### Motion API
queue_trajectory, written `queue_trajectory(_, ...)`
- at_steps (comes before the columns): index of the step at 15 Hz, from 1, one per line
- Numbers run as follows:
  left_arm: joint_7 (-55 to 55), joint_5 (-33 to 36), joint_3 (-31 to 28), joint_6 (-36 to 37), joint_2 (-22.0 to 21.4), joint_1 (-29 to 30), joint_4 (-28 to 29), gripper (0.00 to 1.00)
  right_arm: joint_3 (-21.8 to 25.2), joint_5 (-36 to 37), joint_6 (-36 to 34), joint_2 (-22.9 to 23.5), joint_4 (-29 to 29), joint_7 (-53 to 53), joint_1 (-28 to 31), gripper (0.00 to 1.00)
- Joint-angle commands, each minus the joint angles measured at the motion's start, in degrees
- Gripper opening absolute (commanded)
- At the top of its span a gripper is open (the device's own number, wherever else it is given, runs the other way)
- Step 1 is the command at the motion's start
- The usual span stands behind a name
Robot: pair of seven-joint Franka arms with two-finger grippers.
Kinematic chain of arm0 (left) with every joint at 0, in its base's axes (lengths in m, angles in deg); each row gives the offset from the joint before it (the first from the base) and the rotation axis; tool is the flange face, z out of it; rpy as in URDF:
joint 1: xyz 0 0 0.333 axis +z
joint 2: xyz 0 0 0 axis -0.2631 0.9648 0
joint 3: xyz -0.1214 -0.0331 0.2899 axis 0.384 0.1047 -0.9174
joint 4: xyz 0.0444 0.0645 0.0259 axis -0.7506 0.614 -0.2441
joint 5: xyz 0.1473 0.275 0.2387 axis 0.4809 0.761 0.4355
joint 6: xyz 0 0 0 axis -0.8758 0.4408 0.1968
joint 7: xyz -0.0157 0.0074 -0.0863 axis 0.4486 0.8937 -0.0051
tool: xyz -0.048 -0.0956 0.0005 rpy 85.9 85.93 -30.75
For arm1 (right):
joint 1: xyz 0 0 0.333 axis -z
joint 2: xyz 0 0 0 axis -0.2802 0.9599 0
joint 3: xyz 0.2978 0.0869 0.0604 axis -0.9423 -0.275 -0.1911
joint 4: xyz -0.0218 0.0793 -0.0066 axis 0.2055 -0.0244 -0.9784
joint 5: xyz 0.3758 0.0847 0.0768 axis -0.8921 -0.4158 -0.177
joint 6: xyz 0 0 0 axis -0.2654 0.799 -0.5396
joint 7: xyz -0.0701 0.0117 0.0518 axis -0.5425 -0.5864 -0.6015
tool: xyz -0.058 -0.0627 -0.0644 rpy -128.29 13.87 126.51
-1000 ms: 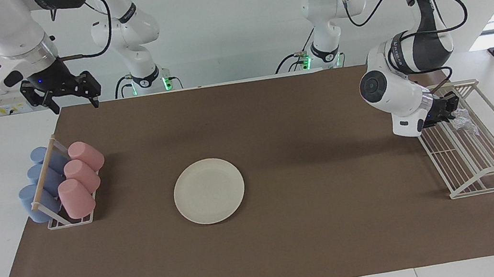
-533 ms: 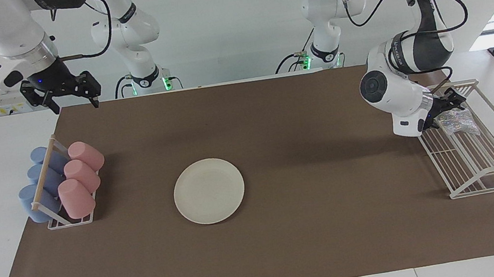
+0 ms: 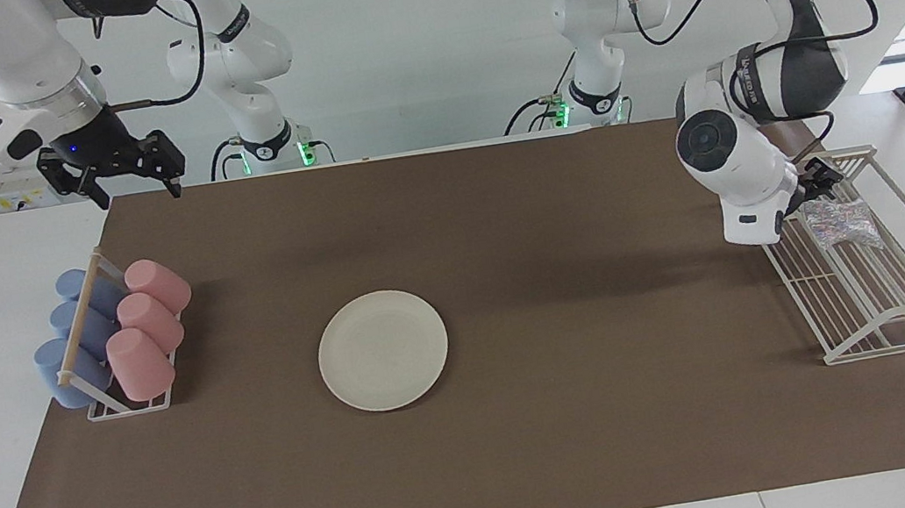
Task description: Wipe plate with sponge
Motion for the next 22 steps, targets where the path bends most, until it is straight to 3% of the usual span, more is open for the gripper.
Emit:
queue_trajectory(1, -0.28, -7.15, -0.54, 1.14, -1.72, 1.01, -3.42, 1.00, -0.06, -0.86, 0.78, -1.27, -1.38, -0.87, 0.37, 1.00)
queue_trajectory(4, -1.07, -15.93, -0.63, 4.31, -3.47, 2.68, -7.56, 1.00, -0.06, -0.78, 0.78, -1.19, -1.29, -0.87, 0.37, 1.00)
queue_trajectory(9, -8.63, -29.57, -0.71, 7.82, -11.38, 6.46, -7.13, 1.00, -0.06, -0.78, 0.78, -1.19, -1.29, -0.87, 0.37, 1.00)
queue_trajectory(11, -9.59, -31.07, -0.71, 10.10, -13.23, 6.47, -6.43, 1.00, -0.06, -0.78, 0.60, -1.19, -1.38, -0.87, 0.37, 1.00)
queue_trajectory(16, -20.04, -43.01, -0.89, 11.70, -18.85, 7.69, -0.55, 1.00, -0.06, -0.78, 0.60, -1.19, -1.38, -0.87, 0.37, 1.00)
queue_trajectory(19, -23.05, -45.23, -1.24, 11.70, -20.00, 7.09, 2.45, 1.00, -0.06, -0.78, 0.69, -1.19, -1.29, -0.78, 0.37, 1.00)
queue_trajectory(22, -20.86, -45.23, -3.44, 9.34, -18.52, 4.18, -0.52, 1.00, -0.06, -0.78, 0.69, -1.19, -1.29, -0.78, 0.37, 1.00)
